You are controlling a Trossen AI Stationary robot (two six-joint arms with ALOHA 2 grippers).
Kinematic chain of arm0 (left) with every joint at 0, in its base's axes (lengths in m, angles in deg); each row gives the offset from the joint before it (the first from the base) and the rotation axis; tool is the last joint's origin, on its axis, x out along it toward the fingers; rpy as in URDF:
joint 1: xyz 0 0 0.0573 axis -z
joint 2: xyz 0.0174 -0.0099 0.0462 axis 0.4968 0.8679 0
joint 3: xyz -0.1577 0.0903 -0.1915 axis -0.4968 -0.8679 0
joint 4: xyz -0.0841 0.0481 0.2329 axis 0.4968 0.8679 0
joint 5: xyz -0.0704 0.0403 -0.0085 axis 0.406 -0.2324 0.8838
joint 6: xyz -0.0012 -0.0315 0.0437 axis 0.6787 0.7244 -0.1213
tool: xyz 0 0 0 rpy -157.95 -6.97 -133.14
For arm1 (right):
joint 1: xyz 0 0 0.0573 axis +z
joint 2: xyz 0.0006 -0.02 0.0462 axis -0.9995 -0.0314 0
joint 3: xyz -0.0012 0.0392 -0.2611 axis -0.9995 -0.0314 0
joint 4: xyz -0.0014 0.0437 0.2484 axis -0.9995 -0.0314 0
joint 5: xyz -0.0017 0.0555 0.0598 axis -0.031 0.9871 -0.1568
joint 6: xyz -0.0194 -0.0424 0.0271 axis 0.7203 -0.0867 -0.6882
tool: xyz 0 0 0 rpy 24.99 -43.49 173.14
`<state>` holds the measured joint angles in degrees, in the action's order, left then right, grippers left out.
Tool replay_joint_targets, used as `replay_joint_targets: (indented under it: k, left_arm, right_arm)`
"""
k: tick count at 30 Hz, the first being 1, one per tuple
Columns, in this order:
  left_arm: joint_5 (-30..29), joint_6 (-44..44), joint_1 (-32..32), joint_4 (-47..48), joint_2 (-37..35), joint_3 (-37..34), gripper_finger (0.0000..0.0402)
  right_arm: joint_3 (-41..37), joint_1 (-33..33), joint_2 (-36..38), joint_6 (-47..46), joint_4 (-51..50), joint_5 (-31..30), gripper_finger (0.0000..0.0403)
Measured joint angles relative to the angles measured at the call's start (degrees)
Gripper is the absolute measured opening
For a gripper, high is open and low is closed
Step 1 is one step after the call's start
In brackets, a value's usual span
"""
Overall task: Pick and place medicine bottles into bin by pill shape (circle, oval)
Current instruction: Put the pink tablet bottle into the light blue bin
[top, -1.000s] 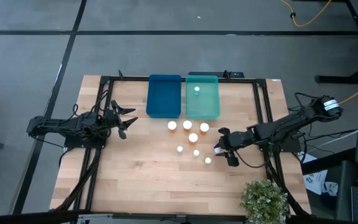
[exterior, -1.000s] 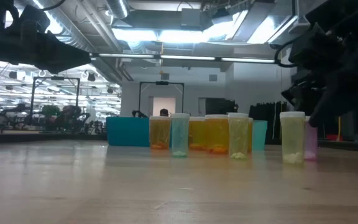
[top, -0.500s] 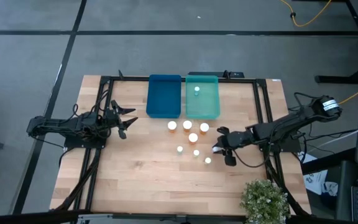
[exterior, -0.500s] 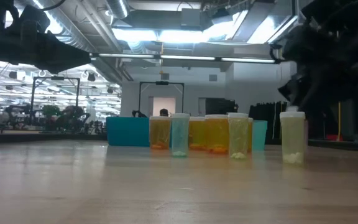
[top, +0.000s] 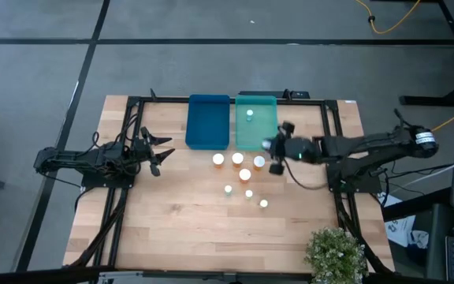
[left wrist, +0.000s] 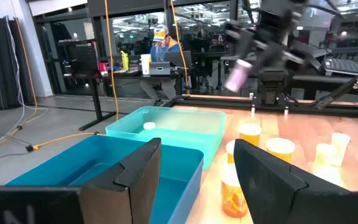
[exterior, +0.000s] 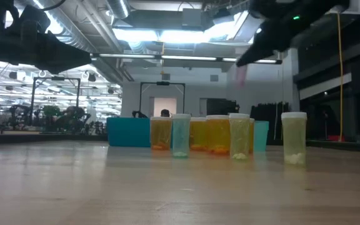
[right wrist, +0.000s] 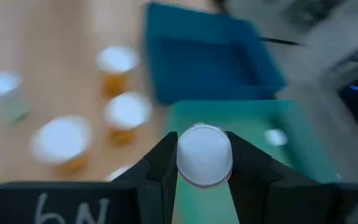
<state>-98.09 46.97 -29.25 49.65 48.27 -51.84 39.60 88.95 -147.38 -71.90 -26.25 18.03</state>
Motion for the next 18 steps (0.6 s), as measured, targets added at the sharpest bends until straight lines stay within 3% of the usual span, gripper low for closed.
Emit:
replay_joint_targets:
  k: [3, 9, 14, 18]
  left_arm:
    - [0.0, 0.0, 0.0, 0.0, 0.0, 0.0, 0.0195]
    - [0.0, 0.0, 0.0, 0.0, 0.0, 0.0, 0.0195]
    - [0.0, 0.0, 0.0, 0.0, 0.0, 0.0, 0.0195]
    - [0.0, 0.0, 0.0, 0.0, 0.0, 0.0, 0.0195]
  right_arm:
    - [0.0, -7.9, -0.2, -0.4, 2.5, 2.5, 0.0110]
    - [0.0, -23.9, -6.2, -3.8, 5.2, 17.7, 0.0112]
    - [0.0, -30.6, -16.5, -2.1, 12.3, 25.1, 0.0111]
    - [0.0, -34.2, -22.9, -2.2, 17.6, 25.5, 0.0115]
